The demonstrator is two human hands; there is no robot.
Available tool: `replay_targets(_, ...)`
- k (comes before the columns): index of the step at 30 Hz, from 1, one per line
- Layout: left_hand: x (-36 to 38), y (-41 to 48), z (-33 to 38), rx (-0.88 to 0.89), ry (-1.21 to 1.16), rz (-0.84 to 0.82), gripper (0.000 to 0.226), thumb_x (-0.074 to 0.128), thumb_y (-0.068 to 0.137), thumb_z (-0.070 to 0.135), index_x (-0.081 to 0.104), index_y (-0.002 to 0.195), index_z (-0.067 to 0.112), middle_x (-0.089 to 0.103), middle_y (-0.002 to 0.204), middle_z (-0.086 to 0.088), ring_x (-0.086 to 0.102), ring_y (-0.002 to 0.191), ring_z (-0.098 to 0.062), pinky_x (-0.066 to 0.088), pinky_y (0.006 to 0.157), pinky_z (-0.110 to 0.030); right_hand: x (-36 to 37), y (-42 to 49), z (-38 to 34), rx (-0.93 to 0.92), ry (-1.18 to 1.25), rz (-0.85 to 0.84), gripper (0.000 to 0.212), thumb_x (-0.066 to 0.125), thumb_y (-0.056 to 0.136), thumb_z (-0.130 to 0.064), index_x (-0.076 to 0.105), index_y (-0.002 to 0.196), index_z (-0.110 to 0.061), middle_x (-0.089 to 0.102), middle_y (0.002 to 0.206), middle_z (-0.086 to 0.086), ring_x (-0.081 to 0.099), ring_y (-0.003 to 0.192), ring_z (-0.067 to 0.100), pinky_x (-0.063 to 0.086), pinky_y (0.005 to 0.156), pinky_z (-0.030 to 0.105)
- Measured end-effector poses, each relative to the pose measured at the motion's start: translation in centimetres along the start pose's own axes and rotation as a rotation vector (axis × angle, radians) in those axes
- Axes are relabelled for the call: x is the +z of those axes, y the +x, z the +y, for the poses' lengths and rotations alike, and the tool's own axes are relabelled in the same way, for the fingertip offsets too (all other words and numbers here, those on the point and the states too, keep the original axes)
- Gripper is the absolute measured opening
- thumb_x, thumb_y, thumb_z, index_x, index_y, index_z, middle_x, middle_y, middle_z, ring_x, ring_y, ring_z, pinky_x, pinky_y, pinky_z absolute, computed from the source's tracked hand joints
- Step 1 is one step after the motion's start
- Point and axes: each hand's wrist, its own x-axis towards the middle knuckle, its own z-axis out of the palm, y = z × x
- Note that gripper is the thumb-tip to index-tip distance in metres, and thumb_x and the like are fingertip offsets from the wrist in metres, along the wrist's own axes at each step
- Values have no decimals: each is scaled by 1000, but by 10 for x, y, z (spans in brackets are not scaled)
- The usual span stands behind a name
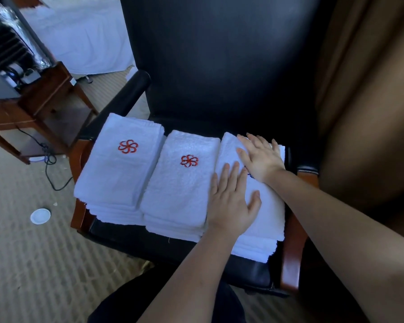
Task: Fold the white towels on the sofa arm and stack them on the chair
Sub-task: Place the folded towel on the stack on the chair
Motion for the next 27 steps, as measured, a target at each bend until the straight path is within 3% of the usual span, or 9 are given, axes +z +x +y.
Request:
replay_targets(3,-12,2,4,12,-9,-75,70,22,93,54,28,153,18,15,162,0,-1,150,-15,-9,120,-39,-9,-5,2,5,15,-54,53,16,102,-48,10,154,-36,10,162,-4,3,149,16,-6,120,46)
replay_targets(6,-27,7,7,-1,-5,-279,68,24,99,54,7,156,21,-6,163,3,-17,148,-14,-19,117,-36,-24,-9,0,33,54,-116,54,20,104,-44,8,154,-32,3,163,-2,-4,149,17,-7,119,44)
replay_targets(8,-39,10,9,-19,-10,-379,69,24,100,54,0,156,22,-13,163,5,-22,147,-13,-19,117,-38,-33,-21,-6,27,153,-87,53,26,105,-37,11,155,-26,4,163,2,-5,150,19,-5,119,42)
replay_targets(11,-57,13,9,6,-82,-439,65,27,102,50,7,157,21,-7,163,6,-17,148,-12,-12,119,-37,-42,-49,-12,-12,364,4,49,32,106,-22,23,153,-18,15,162,5,2,150,19,3,118,31)
replay_targets(15,-96,1,-6,73,-124,-319,53,31,105,34,21,154,19,6,163,7,-3,150,-10,-5,120,-34,-58,-83,-8,-63,292,34,46,40,101,-11,39,147,-12,29,157,8,19,148,21,21,118,33)
replay_targets(18,-128,-19,-25,69,-88,-237,50,36,104,26,27,152,16,13,163,3,5,150,-15,1,121,-36,-84,-105,-18,-82,261,81,38,42,98,-7,53,134,-6,48,144,10,47,130,28,43,101,40)
replay_targets(21,-162,-43,-41,20,-60,-156,47,40,103,22,34,149,15,23,160,0,12,149,-17,5,121,-35,-111,-127,-36,-102,262,132,36,44,100,-15,55,134,-13,51,141,2,53,122,21,43,95,30)
replay_targets(23,-184,-60,-45,2,-50,-97,45,44,102,22,39,146,15,31,156,-1,20,147,-17,8,118,-32,-123,-139,-47,-128,257,156,33,46,100,-19,57,131,-16,56,136,1,54,120,21,43,97,32)
replay_targets(27,-224,-92,-38,-16,-1,-56,42,46,101,24,45,141,12,46,146,-5,36,136,-23,21,115,-34,-138,-169,-65,-134,267,197,30,47,99,-22,60,125,-16,63,123,-2,62,92,17,50,83,32)
